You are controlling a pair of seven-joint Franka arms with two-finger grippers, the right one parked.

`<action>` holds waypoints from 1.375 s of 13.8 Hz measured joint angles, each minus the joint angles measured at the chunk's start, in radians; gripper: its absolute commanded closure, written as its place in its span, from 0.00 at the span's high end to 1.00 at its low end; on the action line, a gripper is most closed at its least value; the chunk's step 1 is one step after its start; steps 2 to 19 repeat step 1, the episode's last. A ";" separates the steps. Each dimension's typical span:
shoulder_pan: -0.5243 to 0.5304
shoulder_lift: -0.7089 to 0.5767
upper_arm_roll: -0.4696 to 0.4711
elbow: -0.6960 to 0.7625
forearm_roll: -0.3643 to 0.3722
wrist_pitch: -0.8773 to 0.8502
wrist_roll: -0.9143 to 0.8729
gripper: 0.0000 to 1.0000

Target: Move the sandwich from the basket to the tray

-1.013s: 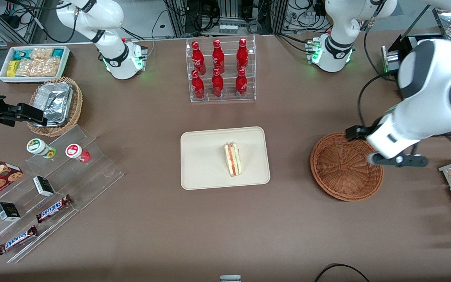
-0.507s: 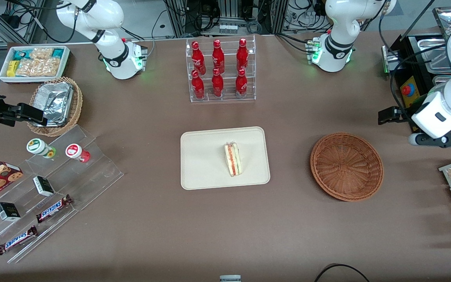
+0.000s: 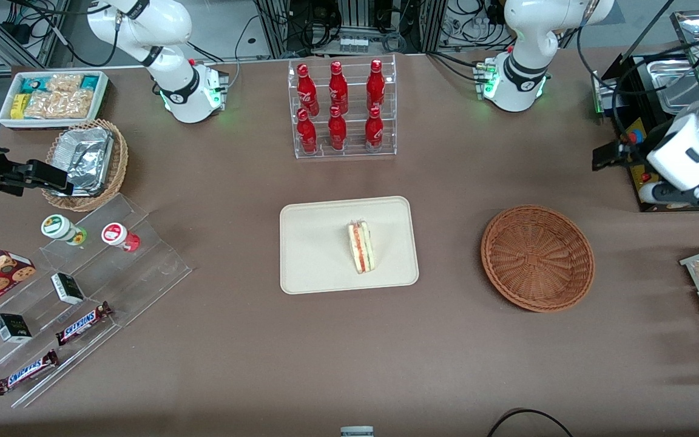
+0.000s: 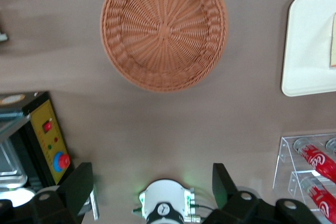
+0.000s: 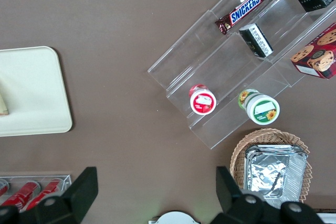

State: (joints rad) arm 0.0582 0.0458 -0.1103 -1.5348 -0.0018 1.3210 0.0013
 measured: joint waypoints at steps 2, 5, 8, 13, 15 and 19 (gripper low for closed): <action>0.000 -0.013 0.013 0.000 0.000 -0.013 0.000 1.00; 0.000 -0.013 0.013 0.000 0.000 -0.013 0.000 1.00; 0.000 -0.013 0.013 0.000 0.000 -0.013 0.000 1.00; 0.000 -0.013 0.013 0.000 0.000 -0.013 0.000 1.00; 0.000 -0.013 0.013 0.000 0.000 -0.013 0.000 1.00; 0.000 -0.013 0.013 0.000 0.000 -0.013 0.000 1.00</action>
